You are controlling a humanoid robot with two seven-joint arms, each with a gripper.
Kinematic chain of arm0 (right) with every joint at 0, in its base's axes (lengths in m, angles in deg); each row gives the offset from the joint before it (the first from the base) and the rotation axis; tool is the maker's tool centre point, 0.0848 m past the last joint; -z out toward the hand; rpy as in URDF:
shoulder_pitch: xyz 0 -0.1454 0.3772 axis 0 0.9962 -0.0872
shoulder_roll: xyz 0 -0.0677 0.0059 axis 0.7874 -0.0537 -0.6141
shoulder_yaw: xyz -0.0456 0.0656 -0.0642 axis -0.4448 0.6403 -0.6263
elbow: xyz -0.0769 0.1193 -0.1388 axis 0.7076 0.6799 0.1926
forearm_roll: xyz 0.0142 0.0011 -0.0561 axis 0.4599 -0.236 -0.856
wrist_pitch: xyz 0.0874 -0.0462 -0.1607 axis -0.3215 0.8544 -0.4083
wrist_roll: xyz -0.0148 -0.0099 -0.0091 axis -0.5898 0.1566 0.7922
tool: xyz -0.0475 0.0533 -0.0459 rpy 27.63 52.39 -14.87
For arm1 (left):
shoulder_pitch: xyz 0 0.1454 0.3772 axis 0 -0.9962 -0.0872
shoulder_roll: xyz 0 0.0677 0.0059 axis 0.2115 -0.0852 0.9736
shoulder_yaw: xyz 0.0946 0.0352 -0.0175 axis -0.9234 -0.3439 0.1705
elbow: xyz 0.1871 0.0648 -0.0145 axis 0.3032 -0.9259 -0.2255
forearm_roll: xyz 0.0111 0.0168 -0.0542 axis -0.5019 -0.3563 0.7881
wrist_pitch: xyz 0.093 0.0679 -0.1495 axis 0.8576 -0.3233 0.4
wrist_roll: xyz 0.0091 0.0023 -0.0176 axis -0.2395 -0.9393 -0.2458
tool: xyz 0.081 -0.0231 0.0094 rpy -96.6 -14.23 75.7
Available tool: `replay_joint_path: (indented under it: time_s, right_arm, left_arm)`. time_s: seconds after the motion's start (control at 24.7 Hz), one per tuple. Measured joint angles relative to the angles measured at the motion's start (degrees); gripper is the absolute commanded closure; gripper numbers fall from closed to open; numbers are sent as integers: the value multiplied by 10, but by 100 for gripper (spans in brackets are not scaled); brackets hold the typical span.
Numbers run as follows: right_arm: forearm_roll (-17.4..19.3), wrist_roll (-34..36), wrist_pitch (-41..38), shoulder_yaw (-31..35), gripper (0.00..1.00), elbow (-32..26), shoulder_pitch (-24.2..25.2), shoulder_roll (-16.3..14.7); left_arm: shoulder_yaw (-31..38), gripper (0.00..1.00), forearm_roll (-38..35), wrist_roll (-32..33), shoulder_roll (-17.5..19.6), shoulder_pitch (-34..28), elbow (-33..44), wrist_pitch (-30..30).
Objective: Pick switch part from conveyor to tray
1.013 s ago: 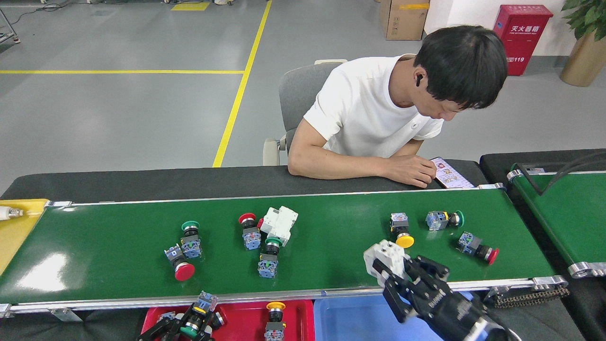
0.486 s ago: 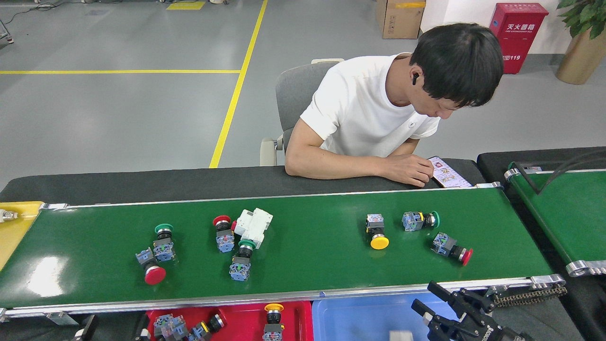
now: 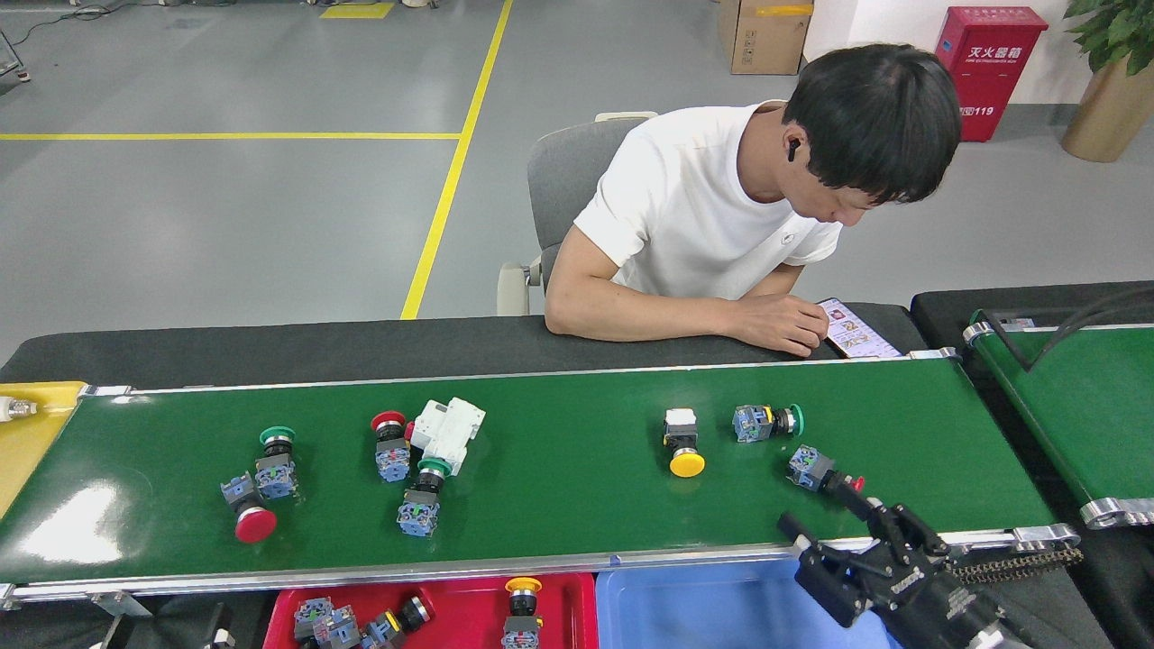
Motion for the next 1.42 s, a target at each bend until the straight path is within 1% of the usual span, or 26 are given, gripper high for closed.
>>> replay_joint_path:
  time_s: [0.08, 0.16, 0.28, 0.36, 0.45, 0.53, 0.61, 0.65, 0.69, 0.77, 0.85, 0.89, 0.93, 0.97, 1.01, 1.05, 1.09, 1.13, 1.22, 1.26, 1.3, 1.42]
  right_arm:
    - [-4, 0, 20, 0, 4, 0, 17, -10]
    - [-4, -1, 29, 1, 4, 0, 32, -23]
    - [-4, -1, 31, 21, 4, 0, 34, -25]
    - [-4, -1, 34, 32, 4, 0, 34, -25]
    - [-4, 3, 35, 34, 4, 0, 34, -25]
    - [-7, 4, 32, 29, 4, 0, 32, -24]
    - [-14, 5, 32, 6, 4, 0, 22, -10]
    - [-18, 4, 35, -12, 4, 1, 11, 1]
    - [-24, -3, 36, -32, 5, 4, -6, 10]
    - [-49, -16, 41, -69, 5, 24, -39, 25]
    - [-73, -24, 58, -104, 5, 57, -74, 51]
    - [-86, -26, 68, -120, 5, 75, -91, 58]
    - [-99, -28, 82, -138, 5, 95, -107, 63]
    - [-108, -29, 94, -156, 5, 115, -123, 65]
    - [-114, -30, 110, -173, 6, 134, -137, 65]
    - [-116, -30, 124, -186, 10, 147, -147, 66]
    - [-117, -30, 136, -202, 17, 161, -157, 67]
    - [-118, -30, 143, -214, 28, 168, -163, 68]
    - [-118, -31, 151, -226, 54, 175, -169, 68]
    - [-118, -31, 154, -229, 70, 176, -170, 68]
    - [-117, -30, 155, -232, 77, 176, -171, 68]
    - [-115, -29, 153, -238, 84, 176, -172, 68]
  left_arm:
    - [-6, 0, -26, 5, -1, 39, -28, -3]
    - [-6, 0, -36, 7, 0, 71, -55, -4]
    - [-8, 0, -39, 9, 4, 110, -103, -5]
    - [-8, 0, -40, 9, 16, 132, -138, -5]
    - [-11, 0, -50, 10, 29, 166, -187, -6]
    - [-15, 0, -60, 10, 38, 216, -246, -7]
    - [-18, 1, -62, 12, 52, 262, -307, -7]
    - [-19, 3, -62, 12, 61, 279, -334, -7]
    - [-24, 11, -62, 11, 71, 296, -360, -7]
    - [-41, 28, -62, 8, 90, 324, -401, -11]
    - [-52, 58, -62, 5, 99, 338, -419, -13]
    - [-55, 71, -62, 3, 101, 340, -422, -15]
    - [-58, 78, -62, 2, 102, 341, -423, -15]
    - [-61, 82, -61, 1, 102, 341, -423, -13]
    - [-64, 83, -60, 0, 102, 341, -423, -11]
    - [-65, 84, -59, 0, 102, 340, -421, -9]
    - [-67, 84, -58, -3, 100, 337, -415, -6]
    - [-67, 84, -54, -7, 97, 329, -403, -5]
    - [-69, 84, -36, -14, 92, 295, -351, -2]
    - [-69, 84, -23, -16, 92, 269, -315, 1]
    - [-69, 84, -10, -16, 92, 236, -267, 5]
    - [-70, 84, -2, -17, 85, 135, -134, 12]
